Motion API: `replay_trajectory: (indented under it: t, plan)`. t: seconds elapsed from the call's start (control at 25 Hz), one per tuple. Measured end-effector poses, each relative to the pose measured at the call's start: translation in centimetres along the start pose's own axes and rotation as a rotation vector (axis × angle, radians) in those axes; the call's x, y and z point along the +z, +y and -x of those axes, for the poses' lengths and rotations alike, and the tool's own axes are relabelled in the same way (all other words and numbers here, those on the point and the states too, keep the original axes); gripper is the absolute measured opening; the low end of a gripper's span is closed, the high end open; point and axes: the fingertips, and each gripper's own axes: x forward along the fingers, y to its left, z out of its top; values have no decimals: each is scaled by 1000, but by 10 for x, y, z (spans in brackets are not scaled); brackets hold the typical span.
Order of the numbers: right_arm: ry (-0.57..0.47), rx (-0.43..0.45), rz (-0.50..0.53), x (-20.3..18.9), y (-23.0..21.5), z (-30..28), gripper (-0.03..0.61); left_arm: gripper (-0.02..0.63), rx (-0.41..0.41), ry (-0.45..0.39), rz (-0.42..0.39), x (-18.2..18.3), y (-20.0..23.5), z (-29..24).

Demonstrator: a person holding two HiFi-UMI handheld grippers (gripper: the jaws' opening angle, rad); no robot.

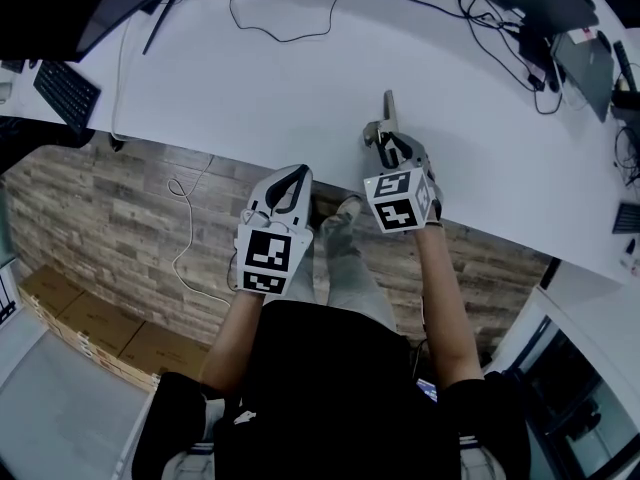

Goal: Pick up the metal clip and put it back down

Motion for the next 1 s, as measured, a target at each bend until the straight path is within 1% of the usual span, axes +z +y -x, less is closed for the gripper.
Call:
replay_trajectory:
  t: [0.12,0.28,0.52,1.0]
  plan:
    - [-2,-17,-12,0,-5,4,105,9,1,-8,-2,5,0,0]
    - [-1,-27,-31,-1,-11,9,90,9,-1,-15,-10,12,-1,0]
    - [-12,-52,-31,-1,-18,15,60,9,-7,-24,-18,21,-3,-2]
    - [-21,-56,-76,-1,-29,24,32,9,-10,-45,-37,37,-7,0]
